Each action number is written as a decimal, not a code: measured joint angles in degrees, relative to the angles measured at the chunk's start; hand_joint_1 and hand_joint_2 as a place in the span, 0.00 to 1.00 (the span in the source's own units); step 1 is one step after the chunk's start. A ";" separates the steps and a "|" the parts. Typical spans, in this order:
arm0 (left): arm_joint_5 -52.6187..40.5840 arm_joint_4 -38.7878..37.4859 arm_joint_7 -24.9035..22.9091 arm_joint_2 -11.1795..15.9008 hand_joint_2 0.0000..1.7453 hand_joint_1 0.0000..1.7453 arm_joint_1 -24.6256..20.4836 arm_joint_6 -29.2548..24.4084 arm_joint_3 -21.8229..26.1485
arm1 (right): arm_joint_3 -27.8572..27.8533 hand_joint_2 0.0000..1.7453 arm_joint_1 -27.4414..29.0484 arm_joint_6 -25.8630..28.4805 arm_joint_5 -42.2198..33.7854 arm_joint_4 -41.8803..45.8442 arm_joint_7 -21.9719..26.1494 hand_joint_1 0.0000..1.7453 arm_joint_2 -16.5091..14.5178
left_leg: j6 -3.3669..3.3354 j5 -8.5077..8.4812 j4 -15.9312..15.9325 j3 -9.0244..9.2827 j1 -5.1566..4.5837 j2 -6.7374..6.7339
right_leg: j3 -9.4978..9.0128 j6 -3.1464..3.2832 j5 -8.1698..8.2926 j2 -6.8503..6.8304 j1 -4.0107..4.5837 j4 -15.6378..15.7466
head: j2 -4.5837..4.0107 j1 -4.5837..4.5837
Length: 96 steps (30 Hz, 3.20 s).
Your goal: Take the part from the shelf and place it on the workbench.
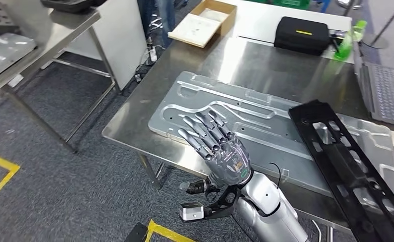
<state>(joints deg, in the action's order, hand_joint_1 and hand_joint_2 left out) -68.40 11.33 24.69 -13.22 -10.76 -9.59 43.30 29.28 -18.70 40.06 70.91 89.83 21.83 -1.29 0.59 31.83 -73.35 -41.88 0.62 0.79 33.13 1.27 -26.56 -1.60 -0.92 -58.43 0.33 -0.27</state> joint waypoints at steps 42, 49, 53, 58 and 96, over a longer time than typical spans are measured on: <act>0.27 0.01 0.57 -0.07 0.00 0.00 -0.40 -0.57 -0.35 | 0.95 0.00 -2.36 0.02 0.51 0.12 -2.04 0.00 0.31 | -2.35 -7.26 14.92 6.90 -0.11 -1.78 | -0.50 -2.14 -2.78 -3.51 0.38 -1.95 | 0.00 0.25; 0.40 0.01 0.59 -0.08 0.00 0.00 -0.42 -0.59 -0.35 | 0.97 0.00 -2.03 0.04 0.54 0.07 -2.02 0.00 0.75 | -3.02 -7.46 14.92 7.07 -0.03 3.03 | 5.49 -2.42 -4.88 1.93 0.04 -12.54 | 0.00 0.21; 0.42 0.01 0.60 -0.28 0.00 0.00 -0.57 -0.44 -0.35 | 0.98 0.00 -2.26 0.03 0.90 0.07 -2.03 0.00 0.79 | -2.09 -7.46 14.53 6.58 0.06 5.80 | 0.87 -1.93 -0.29 6.25 -0.24 -1.15 | 0.00 0.22; 0.42 0.01 0.60 -0.24 0.00 0.00 -0.35 -0.42 -0.35 | 0.99 0.00 -2.58 0.02 1.11 0.10 -2.03 0.00 0.74 | -0.44 -5.61 11.29 4.62 -0.04 3.53 | -0.11 -0.69 0.04 3.13 -0.54 0.14 | 0.00 0.37; 0.03 0.02 0.30 -0.01 0.00 0.00 -0.18 -0.22 -0.96 | 0.81 0.00 -2.19 0.02 2.40 0.70 -2.23 0.00 1.09 | -0.07 -5.29 7.63 3.21 -0.03 -2.17 | -0.58 -0.67 -0.91 -2.67 -0.03 -0.30 | 0.00 0.53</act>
<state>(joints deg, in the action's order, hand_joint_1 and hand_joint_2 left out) -68.37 11.34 24.99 -13.23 -10.94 -9.81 42.34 30.10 -20.89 40.09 73.31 90.54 19.60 -0.20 0.51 26.55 -65.73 -38.67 0.59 -1.38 32.55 0.60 -27.47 -4.28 -0.94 -58.73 0.33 0.26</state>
